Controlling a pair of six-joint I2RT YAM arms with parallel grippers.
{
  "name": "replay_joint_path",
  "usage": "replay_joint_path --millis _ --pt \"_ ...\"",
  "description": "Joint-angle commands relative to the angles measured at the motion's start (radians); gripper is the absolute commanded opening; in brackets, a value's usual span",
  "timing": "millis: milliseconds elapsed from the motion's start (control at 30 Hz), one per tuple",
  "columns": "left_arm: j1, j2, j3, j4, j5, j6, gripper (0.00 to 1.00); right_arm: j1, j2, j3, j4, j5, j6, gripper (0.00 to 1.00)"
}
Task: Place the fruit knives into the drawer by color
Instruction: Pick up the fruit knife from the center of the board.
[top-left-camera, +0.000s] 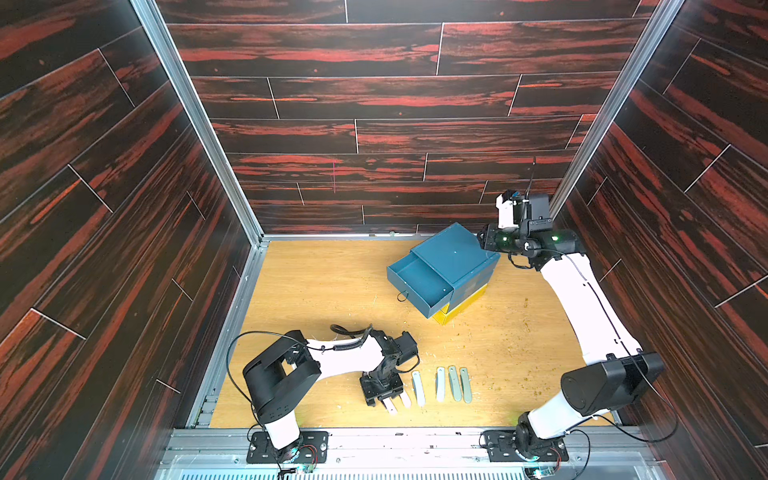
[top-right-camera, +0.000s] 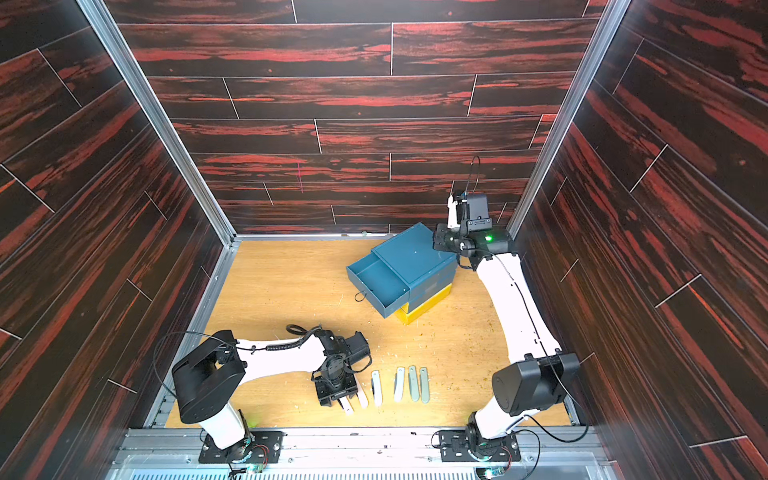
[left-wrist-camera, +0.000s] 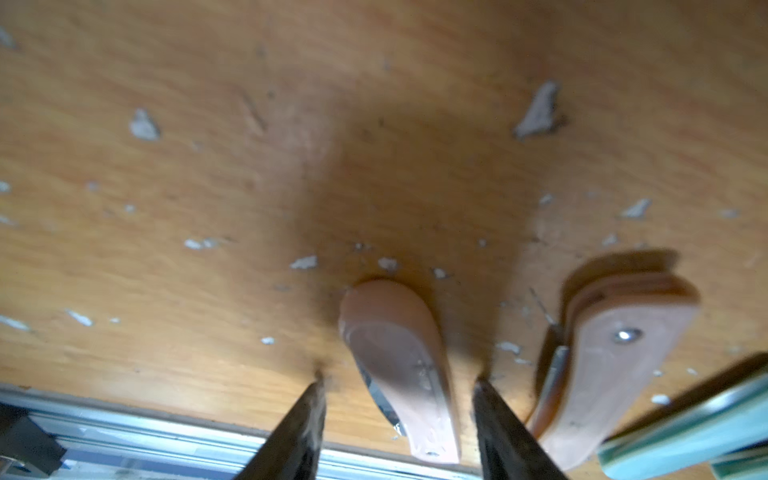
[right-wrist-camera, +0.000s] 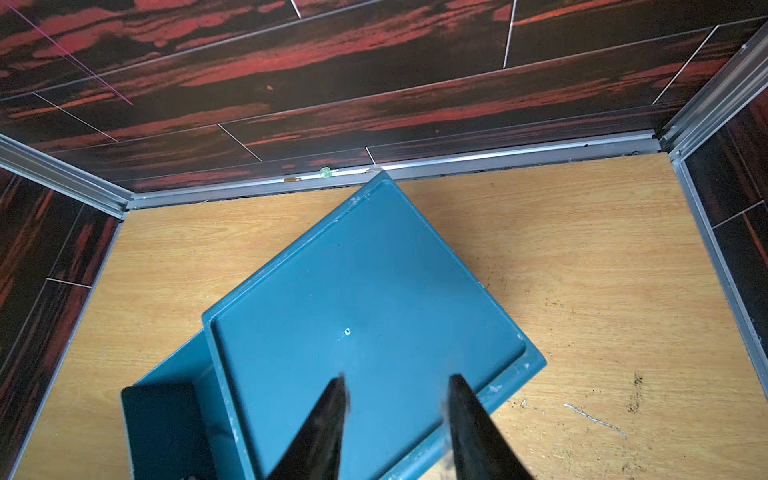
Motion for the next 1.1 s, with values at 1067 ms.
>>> replay_joint_path --millis 1067 --pt "0.1 -0.067 -0.039 -0.059 -0.12 0.017 0.12 -0.005 -0.039 -0.006 0.012 -0.034 0.005 0.44"
